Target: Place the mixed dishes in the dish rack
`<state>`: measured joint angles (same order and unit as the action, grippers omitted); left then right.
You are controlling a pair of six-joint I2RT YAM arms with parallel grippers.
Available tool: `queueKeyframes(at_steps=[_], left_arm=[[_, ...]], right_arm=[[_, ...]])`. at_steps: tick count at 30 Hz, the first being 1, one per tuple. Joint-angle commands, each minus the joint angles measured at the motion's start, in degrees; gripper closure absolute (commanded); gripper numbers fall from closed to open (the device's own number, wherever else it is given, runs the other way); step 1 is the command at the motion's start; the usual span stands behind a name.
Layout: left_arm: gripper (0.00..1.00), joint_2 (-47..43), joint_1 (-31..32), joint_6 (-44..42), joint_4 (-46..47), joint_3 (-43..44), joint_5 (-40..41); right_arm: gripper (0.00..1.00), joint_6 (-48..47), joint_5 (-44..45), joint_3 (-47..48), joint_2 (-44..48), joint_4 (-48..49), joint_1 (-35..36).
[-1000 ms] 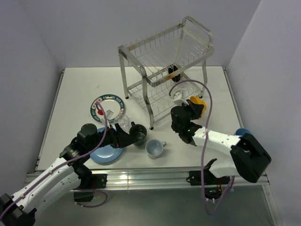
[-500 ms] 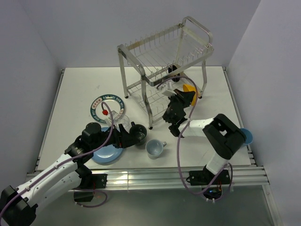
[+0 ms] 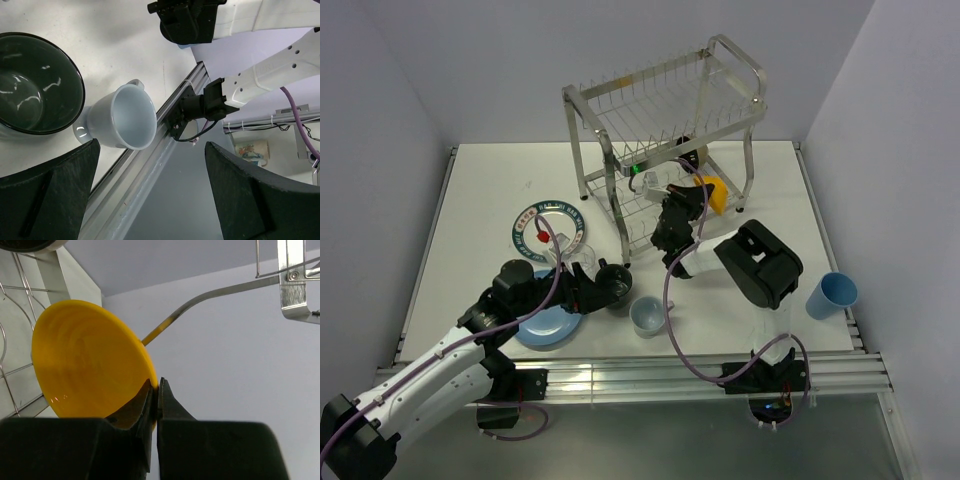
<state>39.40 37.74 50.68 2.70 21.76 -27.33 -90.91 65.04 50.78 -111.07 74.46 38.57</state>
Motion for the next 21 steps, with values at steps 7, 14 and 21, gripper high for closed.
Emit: queueKeyframes(at_steps=[7, 14, 21], left_arm=[[0.08, 1.48, 0.14, -2.95, 1.96, 0.74, 0.87], [0.08, 0.86, 0.14, -4.36, -0.41, 2.67, 2.28], [0.08, 1.47, 0.14, -3.57, 1.43, 2.41, 1.49]], right_arm=[[1.00, -5.14, -4.12, 4.58, -3.89, 22.22, -2.09], [1.00, -3.05, -6.76, 12.75, -7.15, 14.09, -2.27], [1.00, 1.95, -8.87, 21.10, -9.96, 4.57, -2.70]])
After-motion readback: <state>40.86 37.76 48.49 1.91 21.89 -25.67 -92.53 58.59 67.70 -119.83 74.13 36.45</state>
